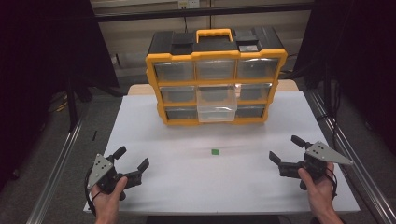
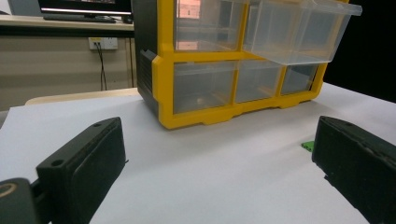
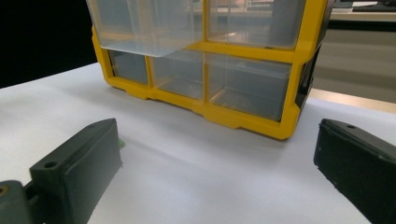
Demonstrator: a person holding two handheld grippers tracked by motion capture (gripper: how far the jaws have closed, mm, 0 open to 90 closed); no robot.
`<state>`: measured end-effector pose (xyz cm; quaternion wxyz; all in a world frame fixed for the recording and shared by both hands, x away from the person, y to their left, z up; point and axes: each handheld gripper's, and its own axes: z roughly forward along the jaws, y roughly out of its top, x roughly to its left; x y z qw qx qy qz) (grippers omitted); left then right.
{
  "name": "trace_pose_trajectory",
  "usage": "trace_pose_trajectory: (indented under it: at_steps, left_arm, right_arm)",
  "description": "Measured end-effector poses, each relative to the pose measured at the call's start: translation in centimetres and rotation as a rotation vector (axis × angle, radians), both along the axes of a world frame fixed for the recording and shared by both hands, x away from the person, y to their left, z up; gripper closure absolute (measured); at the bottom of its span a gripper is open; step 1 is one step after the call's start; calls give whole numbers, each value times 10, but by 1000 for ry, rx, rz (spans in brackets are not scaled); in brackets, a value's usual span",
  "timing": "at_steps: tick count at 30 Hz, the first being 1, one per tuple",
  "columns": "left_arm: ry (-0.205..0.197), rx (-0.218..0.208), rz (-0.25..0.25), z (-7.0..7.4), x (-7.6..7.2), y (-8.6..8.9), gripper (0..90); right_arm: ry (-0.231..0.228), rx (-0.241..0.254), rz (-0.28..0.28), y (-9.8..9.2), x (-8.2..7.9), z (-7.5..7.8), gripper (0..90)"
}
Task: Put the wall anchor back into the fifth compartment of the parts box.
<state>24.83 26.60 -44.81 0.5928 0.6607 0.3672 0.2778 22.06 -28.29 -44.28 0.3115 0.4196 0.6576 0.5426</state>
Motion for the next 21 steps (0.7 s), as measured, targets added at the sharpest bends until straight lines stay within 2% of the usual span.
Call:
trace_pose_trajectory:
  at_steps: [2, 4, 5, 6, 8, 10, 11, 14, 15, 16, 17, 18, 20, 21]
  left_arm:
    - [-2, 6, -1, 0, 0, 0, 29]
    - [8, 11, 4, 0, 0, -1, 31]
    - [10, 17, 4, -1, 1, 0, 31]
    - [16, 12, 21, -1, 2, -1, 36]
    - [11, 10, 21, -1, 2, -1, 35]
    - [11, 8, 17, -1, 2, -1, 36]
    - [5, 19, 9, -1, 2, 0, 36]
    - [1, 12, 8, 0, -1, 2, 36]
    - [1, -2, 8, 0, -1, 2, 35]
    - [0, 1, 15, 1, -2, 3, 35]
    - [-2, -3, 7, 1, -3, 4, 36]
    - [-3, -8, 21, 0, -2, 4, 35]
    - [0, -5, 11, 0, -1, 5, 36]
    - [0, -5, 11, 0, -1, 5, 35]
  right_arm:
    - [3, 0, 6, 0, 0, 0, 1]
    - [33, -7, 48, 0, 2, 1, 7]
    - [33, -7, 48, 0, 2, 1, 7]
    - [47, -17, 66, 1, 4, 0, 9]
    - [51, -24, 72, 2, 4, 0, 10]
    - [58, -29, 87, 5, 6, 0, 11]
    - [62, -40, 115, 9, 7, 1, 11]
    - [68, -48, 134, 16, 7, 2, 13]
    - [87, -54, 161, 21, 9, 3, 13]
    - [87, -54, 161, 21, 9, 3, 13]
    - [115, -50, 193, 26, 13, 2, 14]
    - [135, -55, 211, 29, 15, 2, 17]
    - [164, -70, 247, 36, 21, 2, 16]
    - [164, -70, 247, 36, 21, 2, 16]
